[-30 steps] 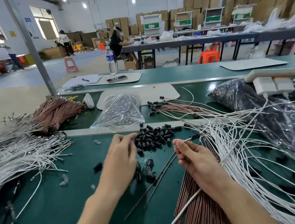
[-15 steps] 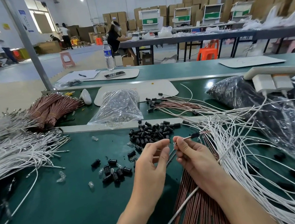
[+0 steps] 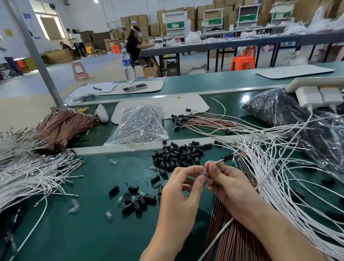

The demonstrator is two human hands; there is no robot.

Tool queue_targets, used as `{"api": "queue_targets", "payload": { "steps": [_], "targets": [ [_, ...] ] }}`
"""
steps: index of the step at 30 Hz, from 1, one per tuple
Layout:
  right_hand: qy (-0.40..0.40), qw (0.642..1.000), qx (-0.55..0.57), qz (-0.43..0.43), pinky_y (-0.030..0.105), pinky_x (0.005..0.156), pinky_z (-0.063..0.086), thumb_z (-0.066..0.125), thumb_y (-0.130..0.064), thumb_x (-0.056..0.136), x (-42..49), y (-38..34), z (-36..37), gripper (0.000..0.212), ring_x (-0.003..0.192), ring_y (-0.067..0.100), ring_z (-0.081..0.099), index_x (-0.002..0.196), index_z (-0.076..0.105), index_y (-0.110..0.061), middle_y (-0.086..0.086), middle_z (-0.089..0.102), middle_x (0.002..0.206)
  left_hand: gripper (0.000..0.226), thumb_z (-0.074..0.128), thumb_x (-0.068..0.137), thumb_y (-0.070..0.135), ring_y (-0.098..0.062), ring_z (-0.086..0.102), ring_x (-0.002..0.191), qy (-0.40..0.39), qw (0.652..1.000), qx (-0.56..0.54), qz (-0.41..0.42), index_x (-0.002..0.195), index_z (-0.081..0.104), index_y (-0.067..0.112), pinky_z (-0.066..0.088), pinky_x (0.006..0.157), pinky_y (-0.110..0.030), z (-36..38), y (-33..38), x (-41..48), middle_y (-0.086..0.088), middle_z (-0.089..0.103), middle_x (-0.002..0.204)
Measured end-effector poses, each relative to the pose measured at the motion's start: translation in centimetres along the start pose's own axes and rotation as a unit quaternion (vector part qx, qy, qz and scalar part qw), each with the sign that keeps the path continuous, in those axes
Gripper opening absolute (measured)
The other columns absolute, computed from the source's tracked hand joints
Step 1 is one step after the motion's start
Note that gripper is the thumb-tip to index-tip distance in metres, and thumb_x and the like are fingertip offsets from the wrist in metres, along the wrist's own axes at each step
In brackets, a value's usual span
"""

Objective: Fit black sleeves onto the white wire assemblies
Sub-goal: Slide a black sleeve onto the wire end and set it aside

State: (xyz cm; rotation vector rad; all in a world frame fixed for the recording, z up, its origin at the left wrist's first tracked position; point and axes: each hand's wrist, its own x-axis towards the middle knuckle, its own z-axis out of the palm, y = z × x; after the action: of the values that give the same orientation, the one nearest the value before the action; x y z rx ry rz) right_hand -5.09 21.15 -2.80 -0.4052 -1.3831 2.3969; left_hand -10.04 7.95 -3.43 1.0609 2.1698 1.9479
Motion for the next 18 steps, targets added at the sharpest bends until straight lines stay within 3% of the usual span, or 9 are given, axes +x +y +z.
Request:
{"api": "queue_targets", "payload": {
  "steps": [3, 8, 18],
  "targets": [
    [0.002, 1.0, -0.024, -0.002, 0.019, 0.061, 0.056, 0.067, -0.028, 0.08, -0.07, -0.04, 0.11, 0.018, 0.065, 0.009, 0.064, 0.077, 0.082, -0.018, 0.003, 0.067, 0.071, 0.019, 0.065, 0.097, 0.019, -0.013, 0.067, 0.1, 0.006, 1.0, 0.008, 0.007, 0.11, 0.07, 0.032, 0.053, 0.08, -0.023, 0.01, -0.18, 0.09, 0.012, 0.067, 0.106],
    [0.011, 1.0, -0.015, -0.004, 0.018, 0.056, 0.053, 0.068, -0.024, 0.082, -0.06, 0.03, 0.21, 0.017, 0.058, 0.008, 0.059, 0.078, 0.081, -0.013, 0.003, 0.063, 0.066, 0.017, 0.065, 0.097, 0.021, -0.014, 0.067, 0.096, 0.012, 1.0, 0.007, 0.004, 0.107, 0.07, 0.034, 0.051, 0.078, -0.017, 0.08, -0.3, 0.15, 0.012, 0.066, 0.102],
    [0.013, 1.0, -0.018, -0.016, 0.018, 0.055, 0.052, 0.07, -0.023, 0.08, -0.1, 0.0, 0.37, 0.016, 0.057, 0.007, 0.056, 0.083, 0.082, -0.013, 0.0, 0.064, 0.067, 0.017, 0.066, 0.097, 0.021, -0.008, 0.068, 0.087, 0.019, 1.0, -0.002, -0.02, 0.106, 0.07, 0.034, 0.052, 0.076, -0.02, 0.02, -0.29, 0.09, 0.01, 0.071, 0.093]
  ]
}}
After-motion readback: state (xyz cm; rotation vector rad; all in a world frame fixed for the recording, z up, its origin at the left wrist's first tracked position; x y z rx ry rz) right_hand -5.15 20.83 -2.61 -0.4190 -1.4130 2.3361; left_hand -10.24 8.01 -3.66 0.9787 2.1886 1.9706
